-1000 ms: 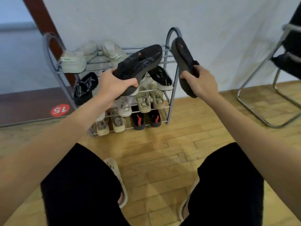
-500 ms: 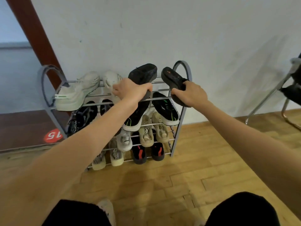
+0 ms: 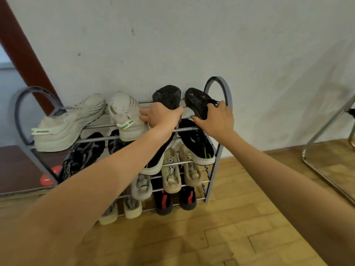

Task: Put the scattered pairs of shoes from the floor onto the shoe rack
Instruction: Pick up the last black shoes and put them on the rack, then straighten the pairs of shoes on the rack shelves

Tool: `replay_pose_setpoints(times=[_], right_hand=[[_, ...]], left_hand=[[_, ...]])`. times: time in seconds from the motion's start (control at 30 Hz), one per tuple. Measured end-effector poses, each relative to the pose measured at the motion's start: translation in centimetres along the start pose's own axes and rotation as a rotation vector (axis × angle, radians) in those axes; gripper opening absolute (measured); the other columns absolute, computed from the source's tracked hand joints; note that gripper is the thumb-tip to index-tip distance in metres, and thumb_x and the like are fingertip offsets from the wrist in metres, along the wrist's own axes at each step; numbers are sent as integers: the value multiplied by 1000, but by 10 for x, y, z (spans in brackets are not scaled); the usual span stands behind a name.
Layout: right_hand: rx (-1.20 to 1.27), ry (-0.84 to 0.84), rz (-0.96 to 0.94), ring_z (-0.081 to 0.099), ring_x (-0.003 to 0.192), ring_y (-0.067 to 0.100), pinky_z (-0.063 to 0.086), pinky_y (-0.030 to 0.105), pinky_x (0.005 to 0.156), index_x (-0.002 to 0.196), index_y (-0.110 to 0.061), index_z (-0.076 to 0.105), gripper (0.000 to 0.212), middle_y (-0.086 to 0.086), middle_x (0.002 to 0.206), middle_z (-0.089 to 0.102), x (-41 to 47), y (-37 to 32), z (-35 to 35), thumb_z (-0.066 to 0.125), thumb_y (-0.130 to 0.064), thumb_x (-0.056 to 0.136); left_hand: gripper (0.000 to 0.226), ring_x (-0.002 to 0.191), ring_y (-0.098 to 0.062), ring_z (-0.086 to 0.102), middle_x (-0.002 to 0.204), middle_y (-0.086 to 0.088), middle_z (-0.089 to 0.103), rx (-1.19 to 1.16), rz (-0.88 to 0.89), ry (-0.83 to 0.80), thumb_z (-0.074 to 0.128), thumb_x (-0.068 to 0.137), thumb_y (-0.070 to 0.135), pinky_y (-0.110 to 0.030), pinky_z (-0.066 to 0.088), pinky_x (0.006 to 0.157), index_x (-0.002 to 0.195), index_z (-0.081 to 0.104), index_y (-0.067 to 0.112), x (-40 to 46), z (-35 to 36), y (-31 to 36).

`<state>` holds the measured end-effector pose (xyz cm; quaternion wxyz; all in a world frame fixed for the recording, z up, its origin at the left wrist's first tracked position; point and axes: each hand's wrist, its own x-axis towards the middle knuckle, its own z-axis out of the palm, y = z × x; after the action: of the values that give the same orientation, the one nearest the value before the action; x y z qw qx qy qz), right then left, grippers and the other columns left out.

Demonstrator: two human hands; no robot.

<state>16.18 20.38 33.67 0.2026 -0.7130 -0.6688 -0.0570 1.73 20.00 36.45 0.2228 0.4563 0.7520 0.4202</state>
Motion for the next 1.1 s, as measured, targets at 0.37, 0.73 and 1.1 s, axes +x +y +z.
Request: replay_pose_setpoints(times=[0.37, 0.73, 1.1], right_hand=[[13, -197, -323, 35, 132, 39, 35, 47, 110, 132, -12, 55, 49, 19, 142, 39, -16, 25, -26, 66, -27, 87], [107, -149, -368, 36, 136, 32, 34, 41, 111, 128, -5, 59, 40, 15, 143, 41, -15, 36, -18, 64, -16, 90], [-36, -79, -282, 31, 135, 38, 30, 48, 110, 121, -8, 57, 38, 20, 138, 42, -27, 9, -24, 63, -19, 85]], left_hand=[[72, 115, -26, 55, 124, -12, 59, 23, 289, -278, 87, 63, 19, -33, 50, 89, 125, 52, 5, -5, -4, -22], [33, 93, -23, 65, 98, -12, 72, 78, 500, -269, 77, 77, 24, -36, 53, 83, 100, 71, 1, -22, 10, -14], [54, 133, -21, 44, 142, -9, 51, 218, 659, -356, 62, 86, 12, -25, 32, 105, 138, 49, 8, -30, -29, -20]])
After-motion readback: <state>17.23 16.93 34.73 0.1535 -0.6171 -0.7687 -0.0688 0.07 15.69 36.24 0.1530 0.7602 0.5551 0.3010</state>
